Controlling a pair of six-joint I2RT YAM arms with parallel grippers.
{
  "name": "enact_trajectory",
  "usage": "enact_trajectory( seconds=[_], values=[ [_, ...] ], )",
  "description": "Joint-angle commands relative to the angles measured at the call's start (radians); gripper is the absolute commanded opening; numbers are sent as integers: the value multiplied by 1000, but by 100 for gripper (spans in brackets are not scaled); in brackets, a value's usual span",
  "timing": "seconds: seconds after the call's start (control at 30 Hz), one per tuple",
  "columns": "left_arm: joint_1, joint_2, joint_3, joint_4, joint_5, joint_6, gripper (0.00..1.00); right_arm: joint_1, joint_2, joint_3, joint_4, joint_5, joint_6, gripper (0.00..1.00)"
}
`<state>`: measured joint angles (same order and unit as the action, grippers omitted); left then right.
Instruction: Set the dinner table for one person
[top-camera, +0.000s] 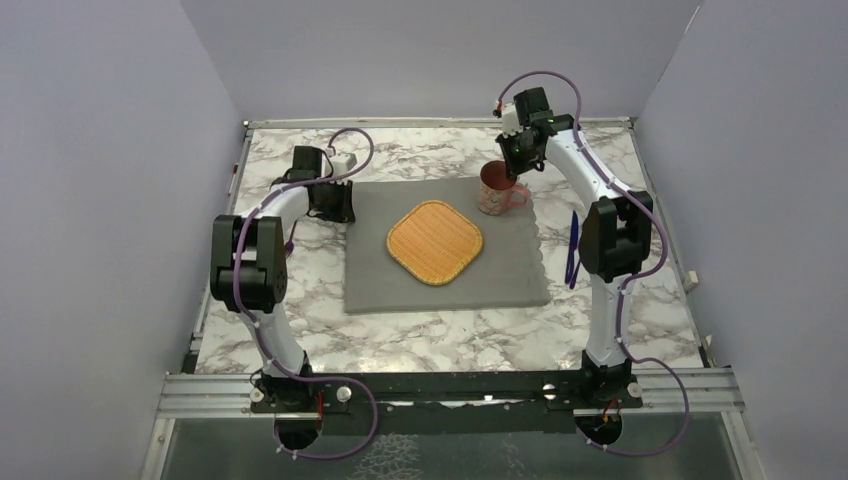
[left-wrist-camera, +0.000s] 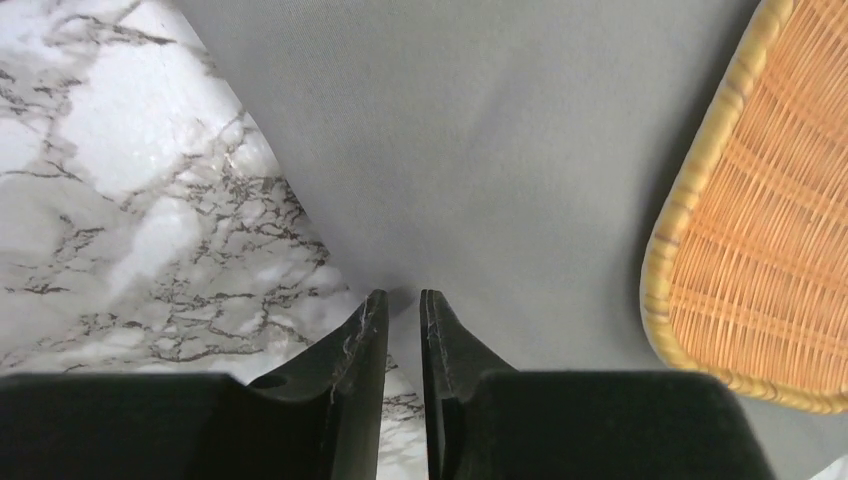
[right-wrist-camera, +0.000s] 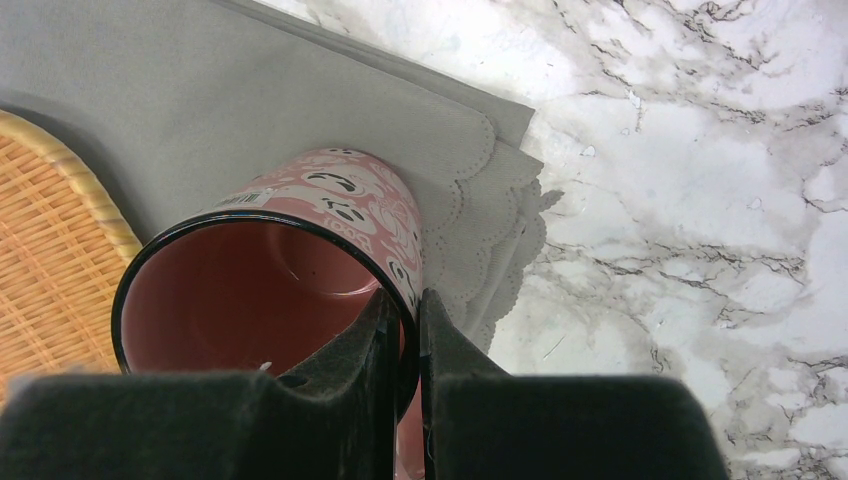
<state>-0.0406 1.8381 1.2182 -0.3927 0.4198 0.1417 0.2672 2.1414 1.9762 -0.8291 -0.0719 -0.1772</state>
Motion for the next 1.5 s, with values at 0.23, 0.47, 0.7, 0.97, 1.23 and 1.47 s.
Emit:
enact_trajectory(
  seconds=[0.23, 0.47, 0.7, 0.97, 1.23, 1.47],
  values=[
    [5, 128, 62, 68, -4, -30, 21, 8, -12, 9, 46, 6, -2, 1],
    [5, 186, 94, 78, -21, -39, 21, 8, -20, 6, 38, 10, -4, 1],
    [6, 196, 101, 78, -16, -42, 21, 9, -23, -6, 44, 21, -11, 1],
    [5, 133, 33, 76, -31, -28, 21, 8, -28, -13, 60, 26, -6, 1],
    [5, 90, -13, 68, -31, -22, 21, 8, -32, -30, 64, 16, -2, 1],
    [5, 93, -16, 66, -39, -22, 21, 9, -17, -28, 32, 21, -17, 22]
  ],
)
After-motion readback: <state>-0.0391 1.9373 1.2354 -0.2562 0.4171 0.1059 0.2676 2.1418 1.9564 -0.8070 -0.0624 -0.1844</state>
